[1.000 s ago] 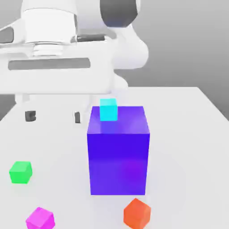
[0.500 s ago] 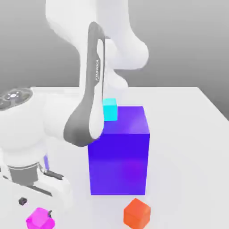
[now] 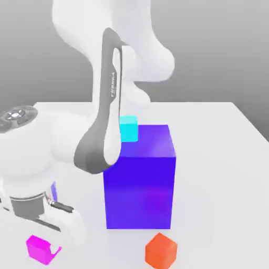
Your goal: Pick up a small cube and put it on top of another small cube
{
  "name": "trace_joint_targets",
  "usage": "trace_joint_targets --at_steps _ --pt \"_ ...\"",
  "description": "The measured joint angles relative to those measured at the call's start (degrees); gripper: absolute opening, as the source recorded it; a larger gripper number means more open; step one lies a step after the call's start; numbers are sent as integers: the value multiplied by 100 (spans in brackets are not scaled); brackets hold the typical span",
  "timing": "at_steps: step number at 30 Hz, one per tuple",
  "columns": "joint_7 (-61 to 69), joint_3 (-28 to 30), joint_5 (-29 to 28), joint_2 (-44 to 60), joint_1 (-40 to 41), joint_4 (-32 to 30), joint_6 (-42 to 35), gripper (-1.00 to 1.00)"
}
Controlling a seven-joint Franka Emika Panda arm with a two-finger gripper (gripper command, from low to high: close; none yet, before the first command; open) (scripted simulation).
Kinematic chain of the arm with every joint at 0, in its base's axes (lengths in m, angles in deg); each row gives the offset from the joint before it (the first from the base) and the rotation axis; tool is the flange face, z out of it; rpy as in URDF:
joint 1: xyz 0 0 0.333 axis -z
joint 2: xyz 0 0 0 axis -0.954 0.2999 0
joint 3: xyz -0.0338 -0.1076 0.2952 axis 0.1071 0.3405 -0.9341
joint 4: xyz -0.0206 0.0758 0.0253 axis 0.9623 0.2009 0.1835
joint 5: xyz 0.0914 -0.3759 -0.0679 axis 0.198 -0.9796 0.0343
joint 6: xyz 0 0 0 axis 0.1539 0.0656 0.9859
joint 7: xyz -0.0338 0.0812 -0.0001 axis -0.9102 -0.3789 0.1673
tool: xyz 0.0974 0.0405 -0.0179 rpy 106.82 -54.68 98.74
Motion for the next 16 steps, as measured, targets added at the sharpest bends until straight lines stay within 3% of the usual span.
trace_joint_targets --at_steps 7,13,14,16 --pt "-254 949 -471 -1366 870 -1291 -44 -100" --pt "487 506 539 -489 1191 -1377 831 -100" --pt "562 435 643 -386 1242 -1372 919 100" --pt "562 435 643 -386 1242 -1372 919 100"
